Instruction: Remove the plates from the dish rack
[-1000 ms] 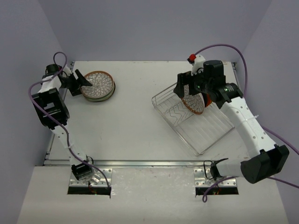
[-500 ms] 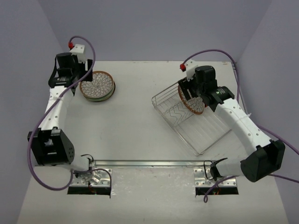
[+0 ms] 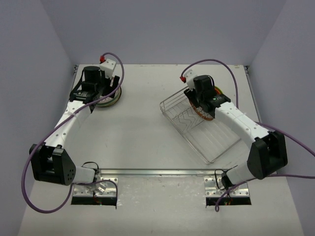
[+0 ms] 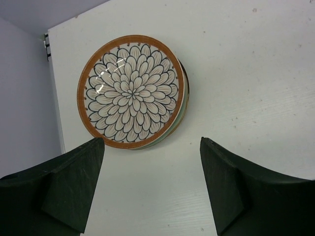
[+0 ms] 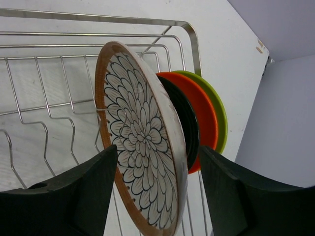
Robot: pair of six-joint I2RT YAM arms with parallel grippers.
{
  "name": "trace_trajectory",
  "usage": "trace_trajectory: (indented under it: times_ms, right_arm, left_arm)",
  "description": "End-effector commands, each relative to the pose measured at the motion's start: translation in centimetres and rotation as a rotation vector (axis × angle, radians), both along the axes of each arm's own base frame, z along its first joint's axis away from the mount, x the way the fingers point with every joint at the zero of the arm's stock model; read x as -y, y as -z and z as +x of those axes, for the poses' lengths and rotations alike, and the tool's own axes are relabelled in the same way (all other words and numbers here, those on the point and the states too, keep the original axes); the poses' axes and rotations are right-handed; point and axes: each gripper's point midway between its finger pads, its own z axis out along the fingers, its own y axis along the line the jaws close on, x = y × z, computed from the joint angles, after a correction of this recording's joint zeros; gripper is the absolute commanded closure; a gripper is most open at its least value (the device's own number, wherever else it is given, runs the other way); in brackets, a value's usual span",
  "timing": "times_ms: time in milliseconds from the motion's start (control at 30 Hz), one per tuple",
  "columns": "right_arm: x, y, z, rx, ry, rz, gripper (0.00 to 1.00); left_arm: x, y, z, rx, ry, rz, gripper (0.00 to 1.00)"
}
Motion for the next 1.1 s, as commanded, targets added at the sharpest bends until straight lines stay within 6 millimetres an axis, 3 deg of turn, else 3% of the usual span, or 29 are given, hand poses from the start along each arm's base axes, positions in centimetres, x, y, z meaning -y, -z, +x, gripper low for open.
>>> trace_trajectory:
  times_ms: [0, 100, 400, 533, 667, 900, 1067]
  right_arm:
    - [-0.3, 1.1, 1.4, 0.011, 0.007, 0.002, 0.4]
    - [0.1, 1.6, 1.9, -0.004, 0.02, 0.012, 0.5]
    - [1.5, 2.5, 4.1, -0.026, 0.054, 0.015, 0.98]
    - [2.0, 1.8, 5.0, 0.0, 0.061, 0.004, 1.0]
    - [2.0, 0.7, 4.9, 0.02, 0.051, 0.009, 1.0]
    - [1.7, -2.5, 4.4, 0.11, 0.018, -0.046, 1.0]
    - [0.0, -5.7, 4.0, 0.23, -0.029, -0.141, 1.0]
  left_arm:
    - [-0.1, -2.3, 0.5, 0.076, 0.001, 0.002, 0.23]
    - [-0.1, -2.1, 0.5, 0.072, 0.004, 0.001, 0.23]
    - [0.0, -1.8, 0.9, 0.07, 0.005, -0.003, 0.23]
    - [0.3, -1.5, 1.2, 0.056, 0.01, -0.013, 0.17]
    - [0.7, -1.1, 1.0, 0.039, 0.026, -0.034, 0.0]
    - [1.3, -0.7, 0.9, 0.025, 0.029, -0.075, 0.0]
    - [1.5, -0.6, 1.0, 0.02, 0.027, -0.098, 0.0]
